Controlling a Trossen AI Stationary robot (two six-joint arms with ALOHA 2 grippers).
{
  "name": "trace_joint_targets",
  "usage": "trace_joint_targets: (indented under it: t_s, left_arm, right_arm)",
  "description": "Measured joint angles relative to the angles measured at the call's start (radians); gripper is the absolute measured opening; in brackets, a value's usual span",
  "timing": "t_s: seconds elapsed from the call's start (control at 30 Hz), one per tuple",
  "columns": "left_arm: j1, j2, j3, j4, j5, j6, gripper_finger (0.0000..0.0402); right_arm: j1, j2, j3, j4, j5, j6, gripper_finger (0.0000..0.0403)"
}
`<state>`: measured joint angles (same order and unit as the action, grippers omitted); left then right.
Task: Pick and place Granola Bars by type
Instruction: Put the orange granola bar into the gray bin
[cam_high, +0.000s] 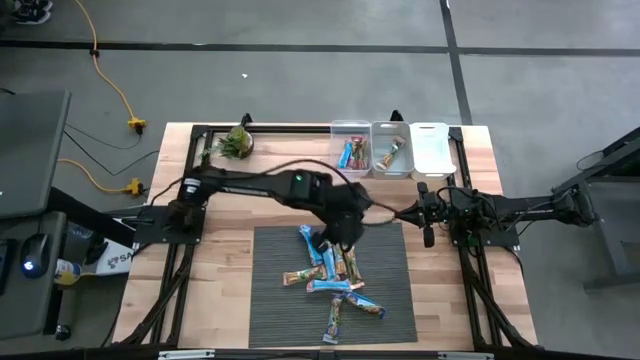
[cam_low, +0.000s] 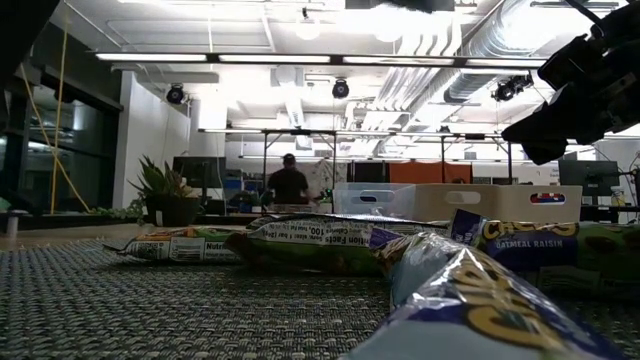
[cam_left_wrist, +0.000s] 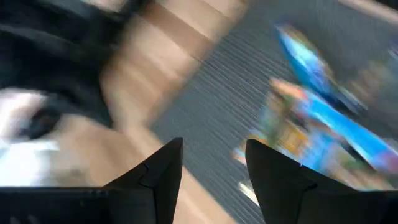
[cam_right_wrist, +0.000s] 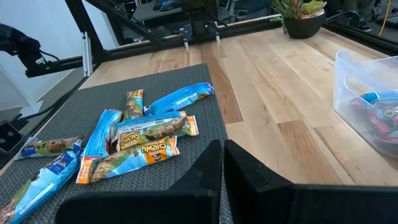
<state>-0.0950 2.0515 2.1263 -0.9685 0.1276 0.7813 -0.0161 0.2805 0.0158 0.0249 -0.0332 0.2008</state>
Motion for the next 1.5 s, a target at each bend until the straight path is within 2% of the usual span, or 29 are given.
trace_joint_targets:
  t_s: [0.07,0.13,0.2,0.27,0.37,0.47,0.67,0.73,0.93,1.17,1.3,1.4,1.5]
  left_arm:
    - [-0.01,0.042,0.005,0.067,0.026,0.07,0.0172]
    - [-0.014,0.064,0.001,0.001,0.025,0.153,0.0172]
    - [-0.023,0.102,0.007,0.032,0.023,0.241,0.0172]
    - [-0.033,0.132,0.001,-0.03,0.005,0.332,0.0172]
    - [-0.039,0.183,0.003,-0.04,0.012,0.441,0.0172]
    - [-0.038,0.219,0.005,-0.039,0.051,0.452,0.0172]
    - [-0.043,0.268,0.001,-0.06,0.029,0.55,0.0156]
    - [-0.049,0.284,0.007,0.002,0.025,0.562,0.0144]
    - [-0.06,0.297,0.005,0.03,0.024,0.573,0.0123]
    - [-0.071,0.302,0.004,0.084,0.024,0.477,0.0122]
    - [-0.076,0.306,0.004,0.128,0.077,0.388,0.0123]
    - [-0.077,0.325,0.004,0.138,0.089,0.332,0.0133]
    - [-0.076,0.349,0.003,0.136,0.07,0.318,0.0162]
  right_arm:
    - [0.0,0.0,0.0,-0.004,-0.001,0.0,0.0]
    - [0.0,0.011,0.0,-0.001,0.0,0.0,0.0]
    - [0.0,0.01,0.0,-0.005,0.0,0.0,0.0]
    - [0.0,0.021,0.0,-0.004,0.0,0.0,0.0]
    - [0.0,0.027,0.0,-0.004,0.0,0.0,0.0]
    - [0.0,0.028,0.0,-0.005,0.0,0.0,0.0]
    - [0.0,0.033,0.0,-0.005,0.0,0.0,0.0]
    - [0.0,0.033,0.0,-0.004,0.0,0.0,0.0]
    - [0.0,0.045,0.0,-0.004,0.0,0.0,0.0]
    - [0.0,0.053,0.0,-0.005,0.0,0.0,0.0]
    - [0.0,0.052,0.0,-0.004,0.0,0.0,0.0]
    - [0.0,0.052,0.0,-0.004,0.0,0.0,0.0]
    - [0.0,0.052,0.0,-0.005,0.0,0.0,0.0]
